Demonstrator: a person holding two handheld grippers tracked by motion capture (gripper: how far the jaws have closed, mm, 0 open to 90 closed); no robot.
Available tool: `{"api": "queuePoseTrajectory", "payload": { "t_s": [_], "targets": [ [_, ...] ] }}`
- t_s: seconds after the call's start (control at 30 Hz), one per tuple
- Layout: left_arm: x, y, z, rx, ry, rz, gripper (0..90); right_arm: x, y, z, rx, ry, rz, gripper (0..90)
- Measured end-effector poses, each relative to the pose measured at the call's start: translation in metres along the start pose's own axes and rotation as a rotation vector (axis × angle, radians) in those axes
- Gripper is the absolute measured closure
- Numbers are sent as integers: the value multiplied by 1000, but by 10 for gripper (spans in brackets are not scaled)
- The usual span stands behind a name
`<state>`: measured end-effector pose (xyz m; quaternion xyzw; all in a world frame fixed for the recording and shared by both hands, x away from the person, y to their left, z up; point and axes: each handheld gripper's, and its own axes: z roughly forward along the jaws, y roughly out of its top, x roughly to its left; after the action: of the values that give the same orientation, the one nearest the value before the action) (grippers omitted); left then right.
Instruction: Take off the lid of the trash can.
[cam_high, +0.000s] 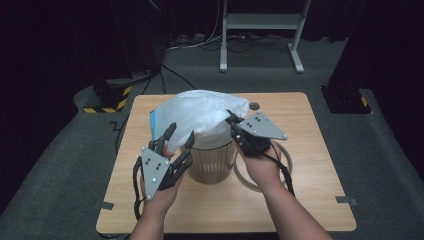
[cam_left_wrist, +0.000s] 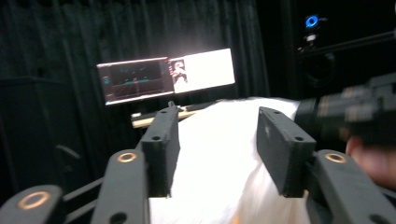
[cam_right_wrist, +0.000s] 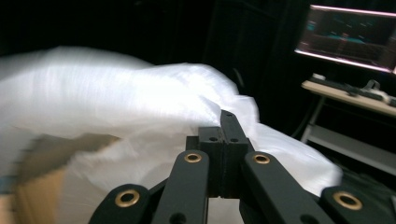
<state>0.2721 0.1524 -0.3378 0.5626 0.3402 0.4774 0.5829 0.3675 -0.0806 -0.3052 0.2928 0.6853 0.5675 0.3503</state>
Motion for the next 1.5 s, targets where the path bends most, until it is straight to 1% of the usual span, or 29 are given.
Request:
{"api": "queuePoseTrajectory", "payload": {
  "t_s": [0.07,0.13,0.2,0.27,0.3,0.33,0.37,0.4,0.43,0.47,0.5,0.6,0.63,0.7,0.73,0.83,0.93,1.0,1.07,1.1,1.13,1.17,1.23,1.27,1.37,1.4,1.5],
  "targets": [
    [5,-16,-8,11,23,-19,442,-11,-4,-1,3,-22,17,898],
    [12,-30,-14,33,47,-34,431,-19,-6,-1,6,-38,26,898],
    [19,-41,-19,52,76,-37,412,-23,-8,0,14,-50,34,898],
    [26,-50,-23,66,86,-58,393,-27,-10,2,18,-59,37,897],
    [28,-54,-25,65,91,-63,382,-28,-11,3,21,-60,41,897],
    [30,-57,-27,62,101,-62,374,-29,-12,4,26,-66,37,897],
    [32,-60,-30,59,117,-48,373,-30,-12,6,29,-67,42,897],
    [33,-62,-31,59,126,-47,377,-30,-13,7,31,-65,40,897],
    [37,-66,-32,67,130,-64,381,-30,-13,8,34,-66,37,897],
    [39,-68,-33,78,136,-65,380,-29,-14,9,34,-66,42,897],
    [40,-71,-33,83,146,-58,381,-29,-14,10,35,-66,41,897],
    [40,-79,-32,109,161,-32,377,-29,-15,12,40,-65,39,896],
    [39,-82,-31,123,164,-28,374,-28,-15,11,41,-65,41,896],
    [36,-84,-29,136,156,-28,361,-27,-15,11,41,-63,40,895],
    [33,-83,-27,132,145,-27,353,-27,-14,11,40,-63,38,894],
    [24,-70,-24,89,104,-25,351,-25,-14,11,44,-53,27,876],
    [18,-52,-20,48,77,-16,376,-23,-15,12,61,-28,22,801],
    [15,-40,-17,23,62,-8,397,-21,-15,10,67,-7,30,744],
    [13,-32,-13,-11,67,8,502,-18,-15,7,68,-1,23,693],
    [14,-29,-11,-16,58,4,564,-16,-16,5,66,3,17,666],
    [14,-27,-8,-18,49,-2,649,-15,-16,3,65,6,13,650],
    [14,-24,-6,-22,45,-8,715,-14,-16,1,65,11,8,629],
    [12,-18,-3,-32,28,-2,831,-11,-16,-4,57,10,-6,601],
    [10,-15,-1,-34,16,4,869,-9,-15,-8,50,11,-16,595],
    [5,-5,6,-37,-26,8,890,-5,-12,-19,17,12,-34,586],
    [3,-1,9,-33,-38,11,890,-3,-11,-23,2,14,-31,586],
    [0,8,23,0,-67,4,890,1,-5,-35,-42,27,-38,602]
  ]
}}
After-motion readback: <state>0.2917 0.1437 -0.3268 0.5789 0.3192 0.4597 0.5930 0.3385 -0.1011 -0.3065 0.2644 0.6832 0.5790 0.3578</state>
